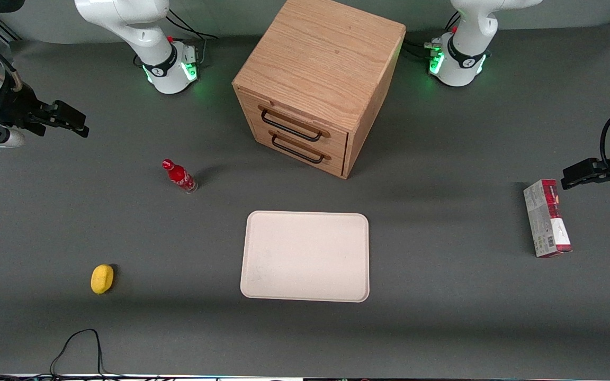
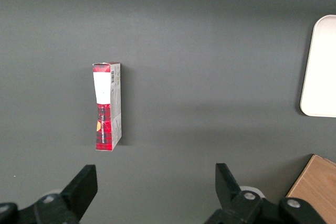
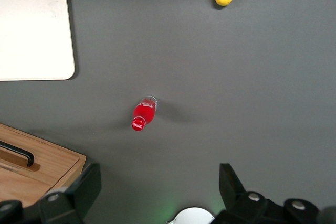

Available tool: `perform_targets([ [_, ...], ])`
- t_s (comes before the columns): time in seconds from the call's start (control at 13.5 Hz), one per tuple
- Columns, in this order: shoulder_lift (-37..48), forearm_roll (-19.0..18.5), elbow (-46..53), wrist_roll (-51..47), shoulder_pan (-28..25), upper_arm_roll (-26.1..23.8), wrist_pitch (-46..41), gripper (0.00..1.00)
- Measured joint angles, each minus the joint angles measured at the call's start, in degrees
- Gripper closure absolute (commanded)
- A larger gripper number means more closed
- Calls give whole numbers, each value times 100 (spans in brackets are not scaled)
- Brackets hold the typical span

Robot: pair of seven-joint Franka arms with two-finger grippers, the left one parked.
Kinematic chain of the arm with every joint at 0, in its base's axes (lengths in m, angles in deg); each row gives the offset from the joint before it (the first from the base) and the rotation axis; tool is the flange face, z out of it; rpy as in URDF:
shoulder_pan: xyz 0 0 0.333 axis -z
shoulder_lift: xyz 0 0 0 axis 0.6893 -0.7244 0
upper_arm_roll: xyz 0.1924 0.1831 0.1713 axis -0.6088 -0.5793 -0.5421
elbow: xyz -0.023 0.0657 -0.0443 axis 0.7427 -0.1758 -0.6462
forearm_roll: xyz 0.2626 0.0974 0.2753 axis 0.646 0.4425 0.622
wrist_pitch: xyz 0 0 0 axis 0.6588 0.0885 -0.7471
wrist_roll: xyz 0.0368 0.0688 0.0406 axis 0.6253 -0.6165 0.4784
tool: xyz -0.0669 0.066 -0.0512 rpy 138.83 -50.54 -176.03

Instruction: Open upper drawer

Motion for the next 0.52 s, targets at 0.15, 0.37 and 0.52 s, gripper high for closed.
perform_targets([
  [0.15,-8,0,11,0,0,0,-18,0],
  [0.37,-44,6,31,4,0,-1,-24,0],
  [0.52,-77,82,41,13,-5,-38,-15,0],
])
